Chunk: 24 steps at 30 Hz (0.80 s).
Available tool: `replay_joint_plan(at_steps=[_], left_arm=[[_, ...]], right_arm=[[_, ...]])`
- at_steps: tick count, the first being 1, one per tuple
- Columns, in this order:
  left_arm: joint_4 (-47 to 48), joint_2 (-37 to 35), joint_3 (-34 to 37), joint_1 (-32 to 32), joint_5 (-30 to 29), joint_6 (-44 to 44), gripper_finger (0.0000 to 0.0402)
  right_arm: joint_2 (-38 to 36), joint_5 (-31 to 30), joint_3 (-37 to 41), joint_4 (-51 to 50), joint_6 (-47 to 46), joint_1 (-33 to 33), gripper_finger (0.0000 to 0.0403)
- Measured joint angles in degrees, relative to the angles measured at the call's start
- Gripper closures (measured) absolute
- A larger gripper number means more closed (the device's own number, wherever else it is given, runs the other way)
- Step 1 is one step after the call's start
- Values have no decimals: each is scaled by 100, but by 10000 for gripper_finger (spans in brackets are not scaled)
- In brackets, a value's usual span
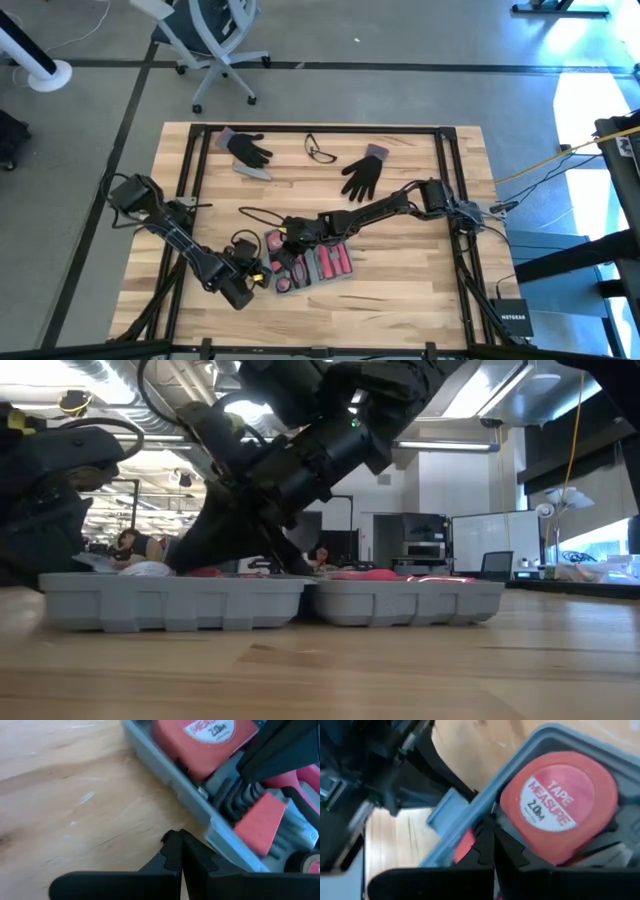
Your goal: Prefit tool cases
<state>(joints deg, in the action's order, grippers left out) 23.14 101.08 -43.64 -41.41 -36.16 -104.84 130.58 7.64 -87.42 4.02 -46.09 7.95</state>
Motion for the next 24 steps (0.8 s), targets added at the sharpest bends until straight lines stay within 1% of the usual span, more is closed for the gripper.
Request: replay_joint_plan(at_steps=[9, 13, 15, 22, 24], left_arm=[[-1, 4, -1, 135, 78, 285, 402], [79, 8, 4, 129, 33, 296, 402], [113, 8, 4, 155, 19, 295, 402], [72, 8, 9, 207, -29, 267, 402], [103, 0, 9, 183, -49, 288, 402]], right_arm=[[169, -53, -28, 23, -61, 161, 403], [177, 253, -23, -54, -254, 288, 403], [161, 295, -19, -71, -282, 335, 403], [-38, 293, 13, -118, -354, 183, 403], [-73, 397, 21, -149, -376, 97, 403]])
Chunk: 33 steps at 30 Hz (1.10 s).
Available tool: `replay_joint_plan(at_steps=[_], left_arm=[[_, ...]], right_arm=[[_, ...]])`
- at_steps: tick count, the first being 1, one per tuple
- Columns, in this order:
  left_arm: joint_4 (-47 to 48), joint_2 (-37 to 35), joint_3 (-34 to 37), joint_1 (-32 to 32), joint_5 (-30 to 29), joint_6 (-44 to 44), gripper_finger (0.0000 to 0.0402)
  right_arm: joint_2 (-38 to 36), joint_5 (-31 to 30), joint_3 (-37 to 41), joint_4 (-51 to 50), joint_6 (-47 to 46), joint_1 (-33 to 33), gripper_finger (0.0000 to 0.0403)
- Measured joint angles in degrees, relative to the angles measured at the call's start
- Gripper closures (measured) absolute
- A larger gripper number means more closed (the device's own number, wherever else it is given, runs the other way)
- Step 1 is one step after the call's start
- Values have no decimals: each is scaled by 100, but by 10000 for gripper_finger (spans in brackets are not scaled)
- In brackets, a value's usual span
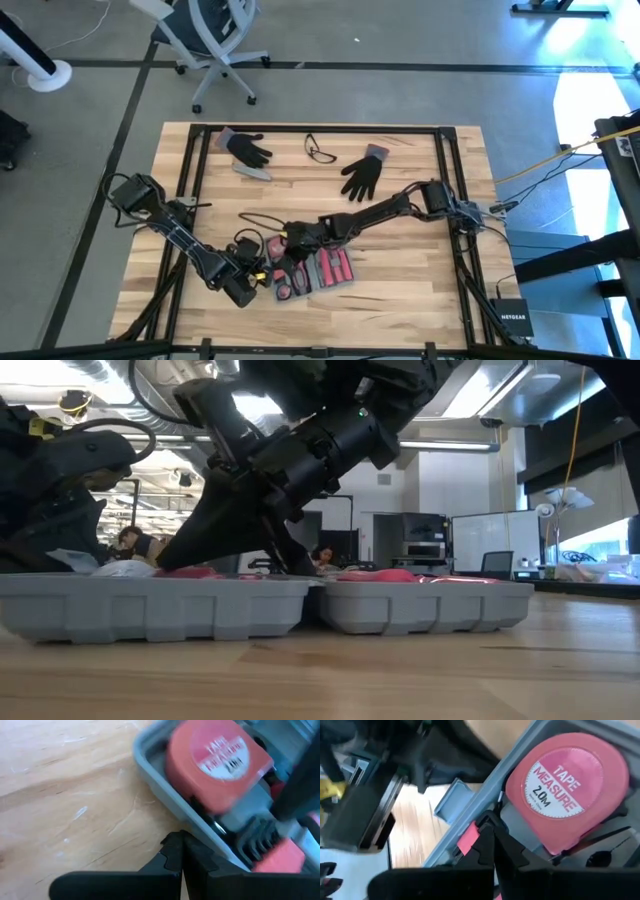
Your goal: Prefit tool cases
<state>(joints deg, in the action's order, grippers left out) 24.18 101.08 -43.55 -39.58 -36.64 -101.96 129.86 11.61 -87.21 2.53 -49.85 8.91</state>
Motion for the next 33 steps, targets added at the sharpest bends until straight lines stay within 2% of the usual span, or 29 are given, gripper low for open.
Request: replay_joint_plan(at_steps=[12, 23, 28, 33], left_arm=[[892, -488, 52, 3, -40, 483, 401], [550, -506, 136, 23, -147, 182, 401], [-203, -421, 148, 225, -228, 701, 402], [-508, -309, 120, 588, -346, 942, 401]], right_arm=[[-10, 214, 1, 51, 217, 126, 403], [60, -227, -5, 577, -167, 362, 403], [-54, -405, -8, 211, 117, 354, 403], [-486, -281, -14, -433, 1042, 24, 403]])
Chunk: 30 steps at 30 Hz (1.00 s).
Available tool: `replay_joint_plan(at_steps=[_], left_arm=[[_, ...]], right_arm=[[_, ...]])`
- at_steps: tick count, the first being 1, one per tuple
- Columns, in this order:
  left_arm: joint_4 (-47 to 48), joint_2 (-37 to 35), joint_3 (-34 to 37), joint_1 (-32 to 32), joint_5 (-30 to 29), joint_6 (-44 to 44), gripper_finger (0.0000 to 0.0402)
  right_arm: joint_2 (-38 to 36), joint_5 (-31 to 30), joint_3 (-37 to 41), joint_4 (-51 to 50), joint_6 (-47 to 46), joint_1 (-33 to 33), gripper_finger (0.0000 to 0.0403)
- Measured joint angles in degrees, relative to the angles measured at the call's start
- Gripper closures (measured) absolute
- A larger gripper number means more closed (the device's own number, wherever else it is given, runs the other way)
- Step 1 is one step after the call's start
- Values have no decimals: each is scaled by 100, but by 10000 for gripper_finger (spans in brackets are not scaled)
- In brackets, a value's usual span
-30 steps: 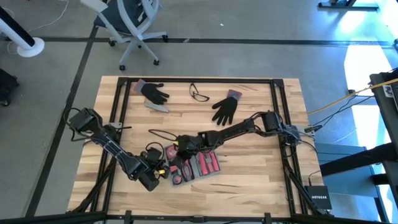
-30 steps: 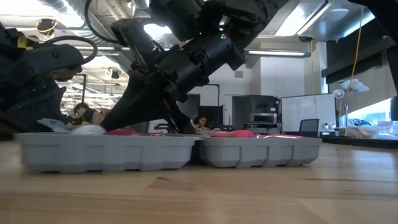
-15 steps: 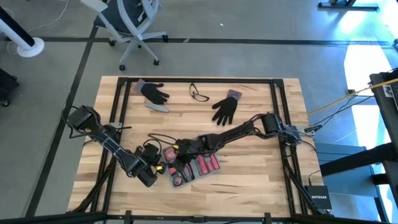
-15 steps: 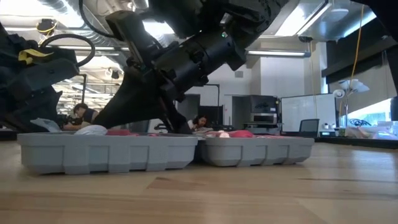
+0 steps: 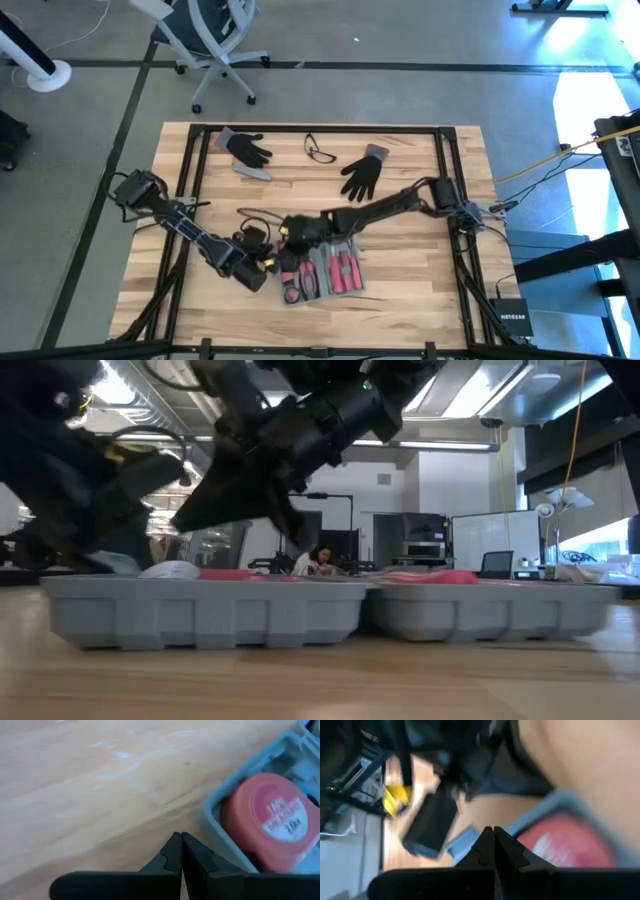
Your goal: Prefit tool cases
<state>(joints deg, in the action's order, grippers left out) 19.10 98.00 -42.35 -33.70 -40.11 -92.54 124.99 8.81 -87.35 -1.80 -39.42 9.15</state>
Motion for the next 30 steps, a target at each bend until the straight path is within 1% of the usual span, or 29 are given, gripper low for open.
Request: replay_joint_plan(at_steps=[4, 8, 12, 14, 17, 21, 23, 24, 25, 28, 29, 30], left_arm=[[-536, 2, 0, 246, -17, 492, 401], [-1073, 4, 2, 551, -115, 1030, 401], [-1469, -10, -14, 820, -102, 1852, 401], [-1239, -125, -56, 899, -19, 2212, 401], [-539, -555, -115, 933, -12, 2500, 401], [721, -1392, -125, 882, -281, 2419, 401], [848, -1789, -122, 844, -258, 2419, 401], [688, -1920, -122, 825, -124, 2621, 401], [387, -1994, -122, 818, 169, 2994, 401], [-840, -1877, -128, 860, 1322, 4377, 401], [-1100, -1769, -162, 890, 1507, 4711, 401], [-1194, -1653, -229, 926, 1558, 4962, 401]], right_arm=[[-412, 233, -2, -660, 749, -265, 403], [-717, 229, -2, -1330, 1293, -412, 403], [-964, 198, -2, -1787, 1607, -451, 403], [-1063, 171, -2, -1995, 1682, -469, 403], [-1210, 62, 2, -2046, 1739, -463, 403], [-1368, -36, 2, -2057, 1743, -473, 403], [-1400, -38, 2, -2190, 1740, -470, 403], [-1421, -38, 2, -2255, 1742, -470, 403], [-1469, -42, 4, -2408, 1743, -466, 403], [-1706, -90, 7, -2715, 1895, -468, 403], [-1849, -199, 7, -2896, 1980, -468, 403], [-2010, -339, 7, -3160, 2043, -478, 403]])
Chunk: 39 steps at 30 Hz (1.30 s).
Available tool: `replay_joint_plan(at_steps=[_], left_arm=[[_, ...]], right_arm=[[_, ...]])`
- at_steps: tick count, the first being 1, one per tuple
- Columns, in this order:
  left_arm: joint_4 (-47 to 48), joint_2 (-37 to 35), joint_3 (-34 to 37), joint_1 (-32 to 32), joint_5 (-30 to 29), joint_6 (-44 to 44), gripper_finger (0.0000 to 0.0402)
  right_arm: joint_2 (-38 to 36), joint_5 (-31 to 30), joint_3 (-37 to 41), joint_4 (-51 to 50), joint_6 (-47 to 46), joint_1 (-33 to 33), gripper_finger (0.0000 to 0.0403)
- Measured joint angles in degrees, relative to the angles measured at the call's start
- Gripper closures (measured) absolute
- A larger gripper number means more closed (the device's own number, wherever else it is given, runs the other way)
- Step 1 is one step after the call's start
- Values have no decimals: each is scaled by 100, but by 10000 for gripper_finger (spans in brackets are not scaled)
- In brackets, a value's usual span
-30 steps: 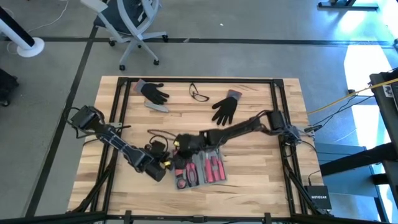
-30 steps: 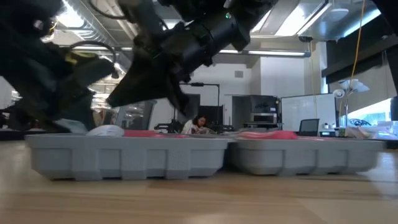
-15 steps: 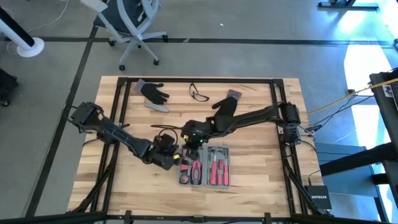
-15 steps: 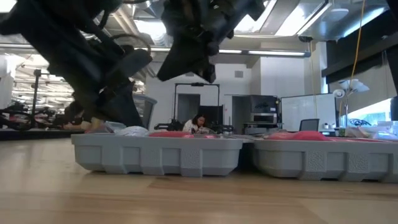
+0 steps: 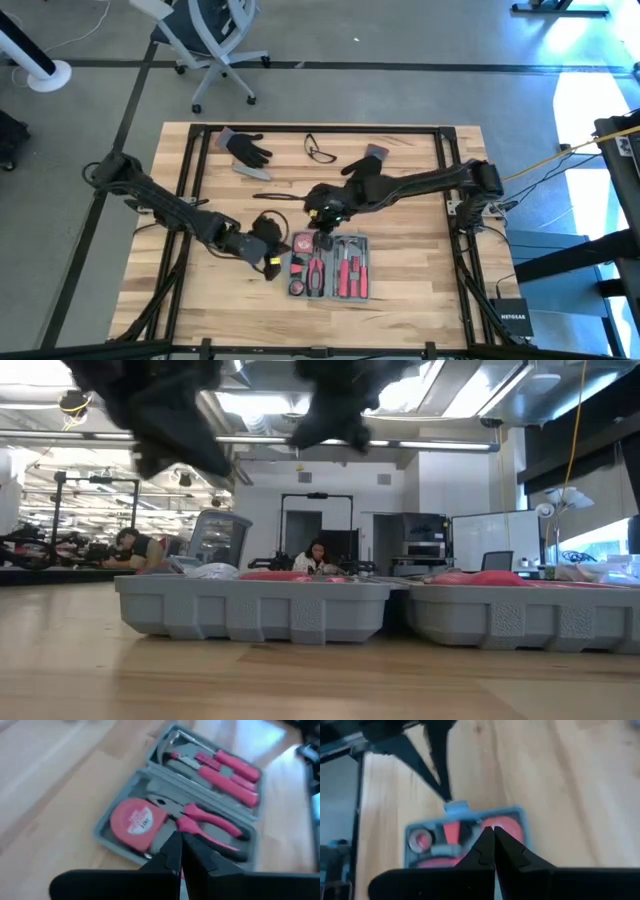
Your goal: Prefit tool cases
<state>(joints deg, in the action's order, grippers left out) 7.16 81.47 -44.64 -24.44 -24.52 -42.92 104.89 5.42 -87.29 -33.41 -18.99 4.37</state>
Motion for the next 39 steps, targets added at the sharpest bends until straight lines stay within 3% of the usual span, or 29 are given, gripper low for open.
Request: replay_joint_plan(at_steps=[3, 6, 10, 14, 22, 30, 39], left_arm=[[91, 408, -170, 213, -16, 119, 401], [-79, 834, -350, 367, 408, 501, 401], [7, 1242, -721, 356, 817, 1329, 401], [86, 1258, -922, 264, 965, 1999, 401], [773, 1345, -907, 231, 1539, 2383, 401], [553, 1627, -905, 253, 1791, 2586, 401], [95, 2088, -917, 451, 1795, 2604, 401]], right_arm=[[-500, -193, 177, -884, -18, -36, 403], [-1016, -174, 969, -1156, -470, 129, 403], [-1577, 76, 2239, -237, -1766, 642, 403], [-1455, -33, 2980, 1022, -2846, 1148, 403], [-638, -241, 3119, 2062, -3479, 1464, 403], [-155, -34, 3108, 2444, -3529, 1474, 403], [-102, 42, 3112, 2525, -3618, 1474, 403]])
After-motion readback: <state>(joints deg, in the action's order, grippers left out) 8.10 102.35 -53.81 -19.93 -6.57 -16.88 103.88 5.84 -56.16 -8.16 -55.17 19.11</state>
